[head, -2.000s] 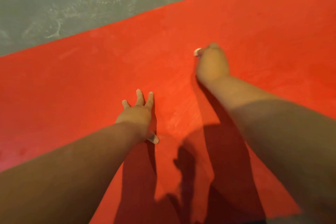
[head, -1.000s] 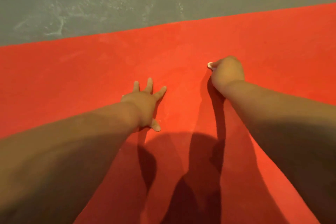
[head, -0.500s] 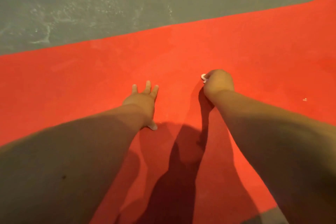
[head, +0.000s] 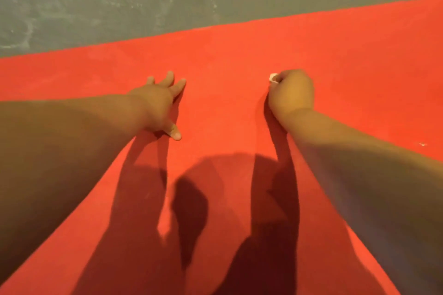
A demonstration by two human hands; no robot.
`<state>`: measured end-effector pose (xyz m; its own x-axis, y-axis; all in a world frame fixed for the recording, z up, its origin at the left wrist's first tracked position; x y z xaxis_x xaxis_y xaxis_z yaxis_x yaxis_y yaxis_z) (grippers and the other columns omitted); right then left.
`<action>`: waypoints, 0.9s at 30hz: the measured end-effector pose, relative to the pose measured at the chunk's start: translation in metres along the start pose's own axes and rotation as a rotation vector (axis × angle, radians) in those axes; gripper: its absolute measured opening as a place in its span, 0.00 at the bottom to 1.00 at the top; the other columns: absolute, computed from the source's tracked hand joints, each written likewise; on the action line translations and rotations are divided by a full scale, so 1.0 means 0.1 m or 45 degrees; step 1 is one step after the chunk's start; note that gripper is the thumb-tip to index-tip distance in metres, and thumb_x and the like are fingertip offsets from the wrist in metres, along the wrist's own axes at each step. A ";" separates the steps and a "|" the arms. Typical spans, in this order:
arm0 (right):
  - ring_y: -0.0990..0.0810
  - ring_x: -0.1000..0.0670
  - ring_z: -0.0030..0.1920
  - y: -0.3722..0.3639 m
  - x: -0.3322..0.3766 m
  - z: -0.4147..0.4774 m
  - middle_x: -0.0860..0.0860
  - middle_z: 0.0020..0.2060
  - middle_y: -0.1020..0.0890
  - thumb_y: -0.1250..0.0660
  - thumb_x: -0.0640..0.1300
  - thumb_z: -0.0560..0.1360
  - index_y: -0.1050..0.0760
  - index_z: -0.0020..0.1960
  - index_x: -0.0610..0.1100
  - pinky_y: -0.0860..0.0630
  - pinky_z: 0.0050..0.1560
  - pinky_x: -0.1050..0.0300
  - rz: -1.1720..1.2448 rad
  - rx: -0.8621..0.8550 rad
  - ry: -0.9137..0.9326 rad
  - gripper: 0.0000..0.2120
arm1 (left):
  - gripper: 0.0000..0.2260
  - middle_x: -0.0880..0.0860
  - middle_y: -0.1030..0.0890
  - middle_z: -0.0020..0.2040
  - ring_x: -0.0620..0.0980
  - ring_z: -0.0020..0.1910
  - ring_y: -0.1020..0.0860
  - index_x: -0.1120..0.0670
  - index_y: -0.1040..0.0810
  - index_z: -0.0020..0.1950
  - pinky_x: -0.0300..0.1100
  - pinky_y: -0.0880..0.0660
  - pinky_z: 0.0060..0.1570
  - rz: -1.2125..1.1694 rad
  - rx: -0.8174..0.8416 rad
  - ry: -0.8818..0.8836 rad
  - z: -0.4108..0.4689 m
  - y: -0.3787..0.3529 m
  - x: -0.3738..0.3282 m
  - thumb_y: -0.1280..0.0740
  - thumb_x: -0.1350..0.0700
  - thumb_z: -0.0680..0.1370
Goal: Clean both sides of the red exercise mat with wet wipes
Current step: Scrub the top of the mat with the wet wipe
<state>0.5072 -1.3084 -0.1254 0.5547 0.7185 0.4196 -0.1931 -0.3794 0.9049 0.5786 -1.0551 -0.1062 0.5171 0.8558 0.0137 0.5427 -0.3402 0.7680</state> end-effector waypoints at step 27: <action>0.22 0.39 0.53 0.04 -0.03 0.56 0.39 0.53 0.19 0.36 0.40 0.75 0.19 0.57 0.41 0.29 0.53 0.52 -0.119 -0.095 0.276 0.13 | 0.28 0.50 0.52 0.80 0.52 0.78 0.52 0.45 0.49 0.78 0.67 0.56 0.71 -0.162 -0.546 0.153 0.31 -0.01 0.19 0.47 0.40 0.80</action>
<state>0.5503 -1.3450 -0.1276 0.3881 0.8597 0.3321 -0.2125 -0.2672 0.9399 0.6082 -1.0505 -0.1262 0.3702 0.9279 -0.0435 0.2608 -0.0589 0.9636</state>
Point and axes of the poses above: each hand's wrist, its own z-axis towards the middle knuckle, its own y-axis out of the back of the hand, x = y × z, the point moved 2 cm from there along z, towards the middle knuckle
